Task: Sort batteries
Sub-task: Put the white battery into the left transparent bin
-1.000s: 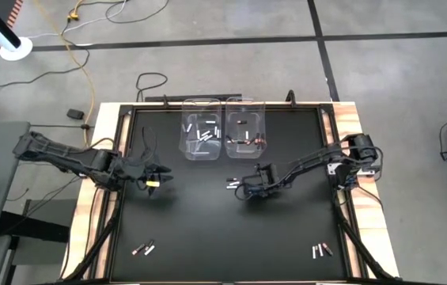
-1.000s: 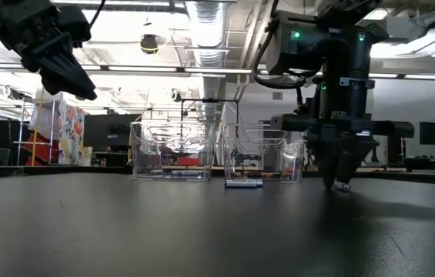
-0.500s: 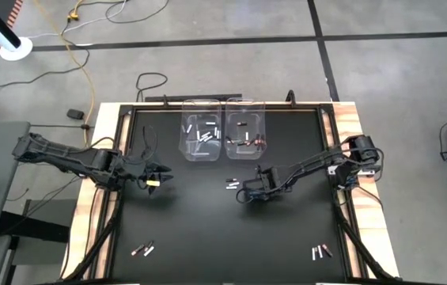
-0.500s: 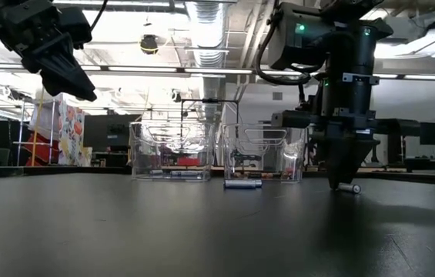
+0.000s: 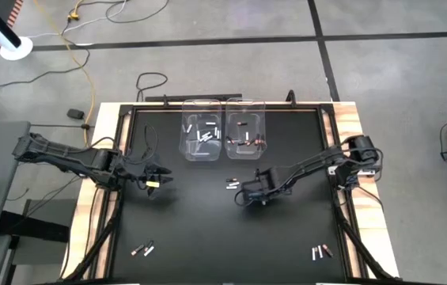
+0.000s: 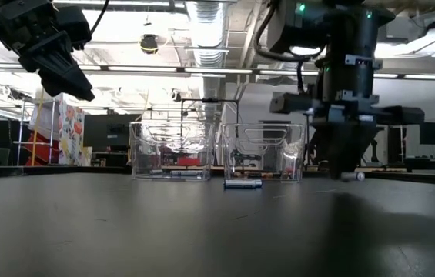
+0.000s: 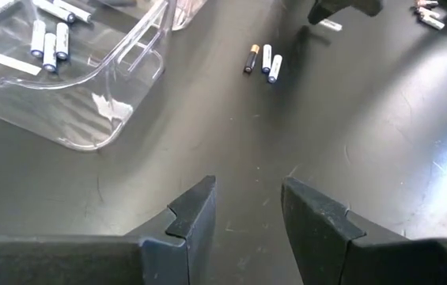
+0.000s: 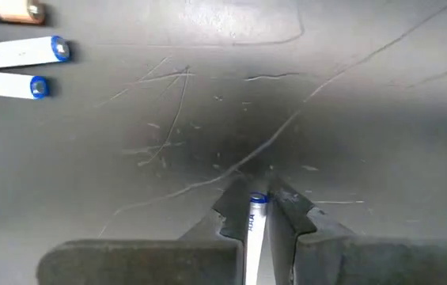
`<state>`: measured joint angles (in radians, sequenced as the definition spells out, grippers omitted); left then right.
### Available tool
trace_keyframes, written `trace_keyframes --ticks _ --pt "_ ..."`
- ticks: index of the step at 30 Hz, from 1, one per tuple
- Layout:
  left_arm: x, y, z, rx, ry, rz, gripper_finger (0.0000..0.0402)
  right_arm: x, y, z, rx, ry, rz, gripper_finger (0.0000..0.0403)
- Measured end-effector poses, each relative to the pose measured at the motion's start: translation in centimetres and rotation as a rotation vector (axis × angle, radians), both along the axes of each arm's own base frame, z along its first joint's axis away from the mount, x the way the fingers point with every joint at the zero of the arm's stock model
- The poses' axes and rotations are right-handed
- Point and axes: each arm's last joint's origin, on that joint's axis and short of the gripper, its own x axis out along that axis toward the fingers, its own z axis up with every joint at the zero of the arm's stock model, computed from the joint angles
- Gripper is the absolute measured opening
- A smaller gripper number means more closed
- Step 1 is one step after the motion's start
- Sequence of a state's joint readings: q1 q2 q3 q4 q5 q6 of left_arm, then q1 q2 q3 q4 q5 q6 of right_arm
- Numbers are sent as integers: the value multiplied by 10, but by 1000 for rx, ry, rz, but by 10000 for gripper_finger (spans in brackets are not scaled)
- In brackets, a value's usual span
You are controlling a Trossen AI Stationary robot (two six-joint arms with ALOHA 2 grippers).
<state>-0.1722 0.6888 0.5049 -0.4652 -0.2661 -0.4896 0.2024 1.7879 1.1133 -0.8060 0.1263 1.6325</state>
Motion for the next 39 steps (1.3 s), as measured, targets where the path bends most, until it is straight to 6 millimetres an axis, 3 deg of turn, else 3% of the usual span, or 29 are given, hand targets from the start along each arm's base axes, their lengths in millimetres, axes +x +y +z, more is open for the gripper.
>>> trace_keyframes --ticks 11,19,23,27,32,39 --pt "0 0 0 38 2 -22 139 -18 -6 44 -64 -95 6 42" --pt "-3 4 -2 397 101 -148 139 -37 -12 78 -127 -190 5 42" --pt "-4 4 -4 415 127 -163 139 -39 -16 91 -165 -267 23 39" --pt "-3 3 -3 379 113 -160 139 -34 -23 102 -196 -376 60 35" --pt "-1 -2 -2 335 71 -321 139 -20 -37 119 -265 -534 128 34" --pt "1 -2 2 327 25 -319 139 22 -65 166 -448 -640 300 34"
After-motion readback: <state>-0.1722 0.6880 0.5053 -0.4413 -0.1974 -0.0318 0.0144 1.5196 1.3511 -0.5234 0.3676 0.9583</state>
